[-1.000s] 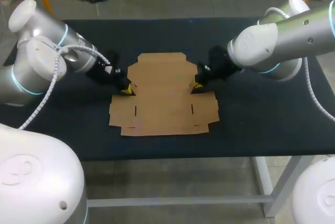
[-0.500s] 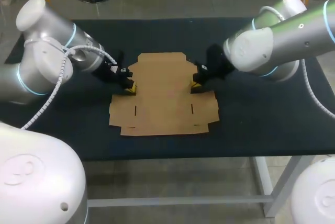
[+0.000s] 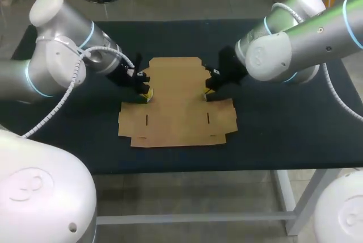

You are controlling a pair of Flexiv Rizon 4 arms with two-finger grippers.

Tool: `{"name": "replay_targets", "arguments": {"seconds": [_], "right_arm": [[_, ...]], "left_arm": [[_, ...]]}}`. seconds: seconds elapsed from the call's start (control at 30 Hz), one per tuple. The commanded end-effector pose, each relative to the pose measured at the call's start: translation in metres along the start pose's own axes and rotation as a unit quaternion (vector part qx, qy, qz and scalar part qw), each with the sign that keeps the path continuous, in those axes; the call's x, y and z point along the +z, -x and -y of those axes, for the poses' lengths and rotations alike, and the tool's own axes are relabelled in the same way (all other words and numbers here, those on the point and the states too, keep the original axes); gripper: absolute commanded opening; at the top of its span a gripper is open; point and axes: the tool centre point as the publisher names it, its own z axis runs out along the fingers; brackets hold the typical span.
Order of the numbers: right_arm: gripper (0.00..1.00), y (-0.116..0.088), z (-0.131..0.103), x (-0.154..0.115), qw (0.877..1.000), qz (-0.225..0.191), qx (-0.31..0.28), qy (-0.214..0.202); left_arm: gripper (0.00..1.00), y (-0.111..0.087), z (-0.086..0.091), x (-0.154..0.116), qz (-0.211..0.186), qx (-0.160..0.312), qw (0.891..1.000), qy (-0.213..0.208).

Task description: Assemble the packaging by folding the flat box into shape, placing the metal phone stand inside, and closing the box properly

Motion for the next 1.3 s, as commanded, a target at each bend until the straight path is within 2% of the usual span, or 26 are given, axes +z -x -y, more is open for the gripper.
{"name": "replay_targets", "arguments": {"seconds": [0.03, 1.0, 1.3], "right_arm": [[0.00, -0.003, -0.003, 0.004, 1.000, 0.009, 0.001, -0.003], [0.00, -0.011, -0.001, 0.021, 0.999, 0.049, 0.005, -0.012], [0.00, -0.008, -0.002, 0.025, 0.998, 0.065, 0.013, -0.015]], "left_arm": [[0.00, -0.003, 0.005, 0.003, 0.011, 0.001, 1.000, 0.008], [0.00, -0.003, 0.006, 0.015, 0.029, -0.001, 1.000, 0.009], [0.00, -0.003, 0.004, 0.019, 0.037, -0.012, 0.999, 0.012]]}}
